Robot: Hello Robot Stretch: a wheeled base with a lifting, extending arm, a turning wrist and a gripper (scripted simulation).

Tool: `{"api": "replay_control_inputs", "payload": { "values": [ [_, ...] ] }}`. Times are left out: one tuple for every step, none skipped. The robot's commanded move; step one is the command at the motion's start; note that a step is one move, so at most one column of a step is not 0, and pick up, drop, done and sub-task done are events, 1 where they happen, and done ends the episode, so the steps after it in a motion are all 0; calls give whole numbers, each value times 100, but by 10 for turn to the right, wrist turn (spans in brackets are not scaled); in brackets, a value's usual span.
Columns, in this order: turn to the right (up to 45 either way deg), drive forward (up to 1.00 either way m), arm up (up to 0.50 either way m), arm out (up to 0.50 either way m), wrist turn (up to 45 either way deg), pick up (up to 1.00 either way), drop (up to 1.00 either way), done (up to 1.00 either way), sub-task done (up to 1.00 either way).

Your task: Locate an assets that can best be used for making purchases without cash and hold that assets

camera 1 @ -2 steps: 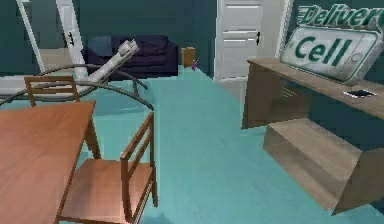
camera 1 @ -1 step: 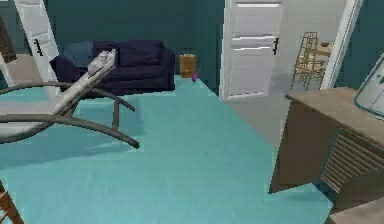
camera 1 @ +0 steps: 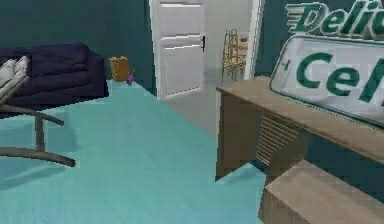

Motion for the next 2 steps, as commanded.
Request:
{"api": "replay_control_inputs", "payload": {
  "values": [
    [0,15,0,0,0,0,0,0,0],
    [-330,0,0,0,0,0,0,0,0]
  ]
}}
